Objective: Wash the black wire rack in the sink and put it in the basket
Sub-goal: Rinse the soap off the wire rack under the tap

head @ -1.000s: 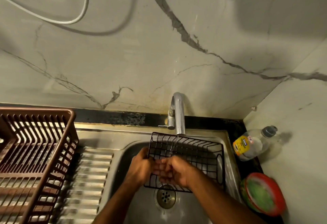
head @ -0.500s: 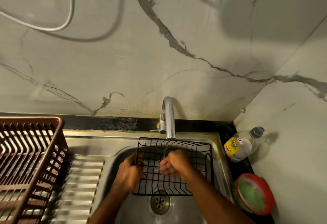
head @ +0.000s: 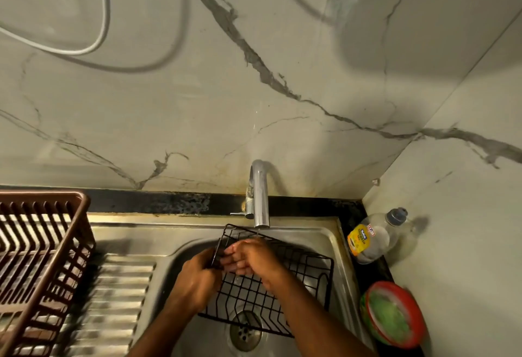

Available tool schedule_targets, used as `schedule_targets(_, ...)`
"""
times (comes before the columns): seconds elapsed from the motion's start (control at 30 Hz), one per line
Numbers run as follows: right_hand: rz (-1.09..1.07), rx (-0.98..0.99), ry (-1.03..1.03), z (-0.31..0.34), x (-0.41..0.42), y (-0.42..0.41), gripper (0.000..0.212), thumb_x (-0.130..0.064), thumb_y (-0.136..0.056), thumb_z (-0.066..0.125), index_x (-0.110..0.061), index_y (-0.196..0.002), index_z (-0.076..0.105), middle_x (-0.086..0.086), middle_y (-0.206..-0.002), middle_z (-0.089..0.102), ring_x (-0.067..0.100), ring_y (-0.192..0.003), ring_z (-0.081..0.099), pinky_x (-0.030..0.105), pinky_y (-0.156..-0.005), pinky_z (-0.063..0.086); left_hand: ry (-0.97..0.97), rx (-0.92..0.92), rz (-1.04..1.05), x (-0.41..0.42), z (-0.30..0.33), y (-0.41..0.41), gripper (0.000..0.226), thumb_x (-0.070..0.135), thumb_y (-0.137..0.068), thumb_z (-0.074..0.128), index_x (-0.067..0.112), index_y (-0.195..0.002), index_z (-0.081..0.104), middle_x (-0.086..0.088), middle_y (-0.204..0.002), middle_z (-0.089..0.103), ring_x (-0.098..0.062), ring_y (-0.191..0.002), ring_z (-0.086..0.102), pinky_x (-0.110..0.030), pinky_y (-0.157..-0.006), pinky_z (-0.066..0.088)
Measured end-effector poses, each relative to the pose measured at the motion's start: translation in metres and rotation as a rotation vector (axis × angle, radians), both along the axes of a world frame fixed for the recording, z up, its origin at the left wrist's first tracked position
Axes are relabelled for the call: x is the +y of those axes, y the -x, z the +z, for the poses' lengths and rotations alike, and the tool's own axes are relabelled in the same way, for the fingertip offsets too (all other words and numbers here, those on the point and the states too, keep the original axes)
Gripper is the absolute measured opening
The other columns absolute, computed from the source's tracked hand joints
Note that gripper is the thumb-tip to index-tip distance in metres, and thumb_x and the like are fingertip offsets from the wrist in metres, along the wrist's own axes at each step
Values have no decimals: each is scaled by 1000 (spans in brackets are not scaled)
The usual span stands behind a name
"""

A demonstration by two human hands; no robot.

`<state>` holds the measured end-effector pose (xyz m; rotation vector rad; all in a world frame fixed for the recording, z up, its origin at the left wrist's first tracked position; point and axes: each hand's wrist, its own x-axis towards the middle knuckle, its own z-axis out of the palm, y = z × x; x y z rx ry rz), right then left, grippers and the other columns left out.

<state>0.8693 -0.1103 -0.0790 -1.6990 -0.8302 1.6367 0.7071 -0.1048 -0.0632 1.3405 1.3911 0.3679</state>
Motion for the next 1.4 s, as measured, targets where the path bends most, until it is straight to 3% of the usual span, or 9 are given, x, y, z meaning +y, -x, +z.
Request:
schedule_targets(0.13, -332, 405, 126, -3, -16, -22, 34, -12, -101, 40, -7, -117, 69, 8, -108, 77, 21, -103, 74, 33, -85, 57, 54, -87, 129, 5, -3, 4, 36, -3, -95, 51, 23, -109, 71, -10, -89, 75, -31, -72, 68, -29, -49, 49)
schedule_targets(0.3, -505, 56, 237, -17, -31, -37, 30, -11, -99, 42, -5, -104, 71, 10, -88, 79, 23, -83, 77, 26, -61, 53, 56, -65, 155, 1, -2, 19, 41, -7, -96, 51, 29, -108, 65, -14, -94, 73, -41, -80, 69, -34, -55, 50)
schedule_targets(0.4, -751, 324, 205, -18, -25, -30, 26, -11, -100, 46, -1, -104, 69, 15, -89, 78, 27, -84, 75, 29, -60, 57, 78, -38, 150, -1, -6, 17, 38, -9, -92, 53, 24, -104, 68, -17, -89, 74, -42, -75, 68, -40, -58, 51)
schedule_targets(0.57, -209, 399, 293, -12, -18, 22, 31, -17, -98, 45, -9, -110, 72, 6, -105, 78, 22, -98, 74, 41, -99, 55, 133, -125, 133, -7, -13, 3, 42, -18, -84, 47, 11, -100, 72, -17, -84, 77, -26, -63, 71, -26, -47, 48)
schedule_targets(0.8, -564, 140, 140, -2, -6, -23, 30, -15, -102, 43, -6, -103, 72, 10, -94, 79, 19, -80, 76, 26, -68, 56, 130, -98, 244, -4, -9, 27, 37, -11, -93, 45, 16, -107, 67, -18, -97, 74, -48, -81, 71, -37, -62, 50)
schedule_targets(0.9, -281, 214, 216, -6, -17, -15, 32, -18, -100, 43, -6, -112, 70, 8, -98, 79, 22, -93, 76, 31, -80, 57, 96, -83, 240, 1, -7, 22, 46, -10, -92, 46, 23, -115, 67, -14, -99, 74, -44, -82, 72, -41, -62, 54)
schedule_targets(1.1, 268, -289, 46, -6, -35, 27, 32, -34, -101, 45, -17, -108, 71, 9, -97, 74, 18, -83, 67, 42, -83, 55, 52, 40, 173, 5, -11, 12, 46, 27, -77, 61, 34, -123, 65, -7, -93, 74, -32, -83, 70, -54, -78, 60)
schedule_targets(1.23, -247, 137, -26, 27, -57, 35, 45, -61, -103, 29, -39, -118, 65, -4, -116, 72, 18, -109, 67, 40, -96, 53, 83, -39, 124, -11, 21, -10, 45, 39, -82, 72, 32, -122, 52, 1, -112, 68, -17, -98, 65, -39, -83, 55)
schedule_targets(1.4, -605, 446, -27, 56, -50, 21, 47, -54, -96, 52, -14, -114, 71, 14, -112, 75, 34, -106, 72, 56, -101, 52, -80, 281, -113, -51, 22, -42, 80, 69, -89, 50, 28, -153, 26, -4, -150, 43, -25, -140, 41, -46, -116, 35)
